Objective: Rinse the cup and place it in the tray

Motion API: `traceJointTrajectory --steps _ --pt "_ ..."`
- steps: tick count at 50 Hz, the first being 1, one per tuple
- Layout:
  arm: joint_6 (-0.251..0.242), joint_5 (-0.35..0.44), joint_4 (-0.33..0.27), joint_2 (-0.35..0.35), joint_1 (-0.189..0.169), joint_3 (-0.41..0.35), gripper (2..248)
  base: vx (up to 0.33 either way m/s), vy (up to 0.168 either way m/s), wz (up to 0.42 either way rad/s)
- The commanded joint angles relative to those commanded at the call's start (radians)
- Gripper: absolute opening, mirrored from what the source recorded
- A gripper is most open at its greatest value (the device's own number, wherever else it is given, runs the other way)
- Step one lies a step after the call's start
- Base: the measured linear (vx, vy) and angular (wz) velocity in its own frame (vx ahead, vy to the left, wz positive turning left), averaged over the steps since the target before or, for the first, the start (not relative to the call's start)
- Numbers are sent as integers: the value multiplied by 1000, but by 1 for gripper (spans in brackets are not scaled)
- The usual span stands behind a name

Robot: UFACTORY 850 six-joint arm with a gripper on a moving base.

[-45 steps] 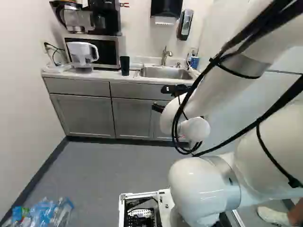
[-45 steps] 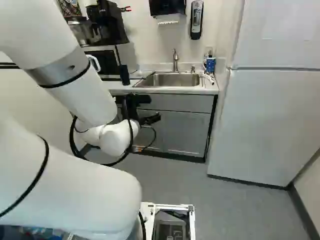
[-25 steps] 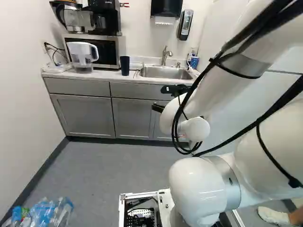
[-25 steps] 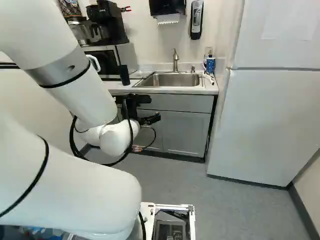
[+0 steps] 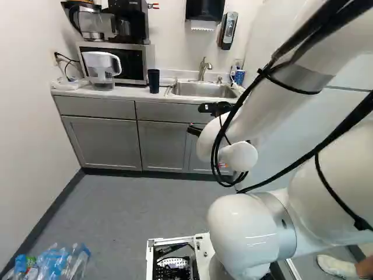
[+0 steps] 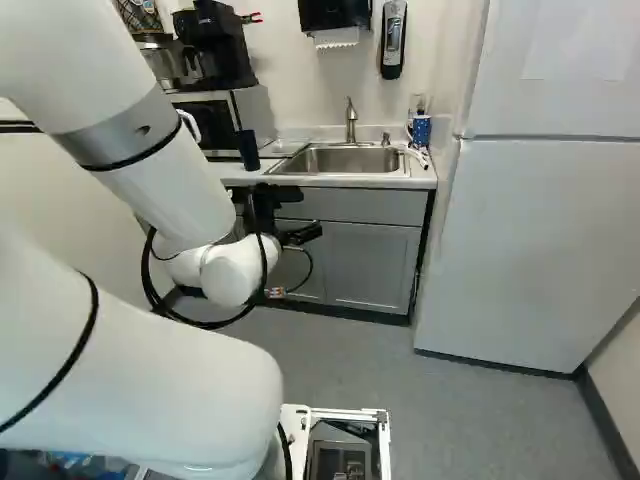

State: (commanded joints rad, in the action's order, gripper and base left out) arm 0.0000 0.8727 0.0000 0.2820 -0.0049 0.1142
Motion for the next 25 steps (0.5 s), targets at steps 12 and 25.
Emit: traceJointTrajectory --steps 12,25 --pt "0 0 0 16 0 17 247 0 0 0" --pt "0 0 0 28 0 40 247 0 0 0"
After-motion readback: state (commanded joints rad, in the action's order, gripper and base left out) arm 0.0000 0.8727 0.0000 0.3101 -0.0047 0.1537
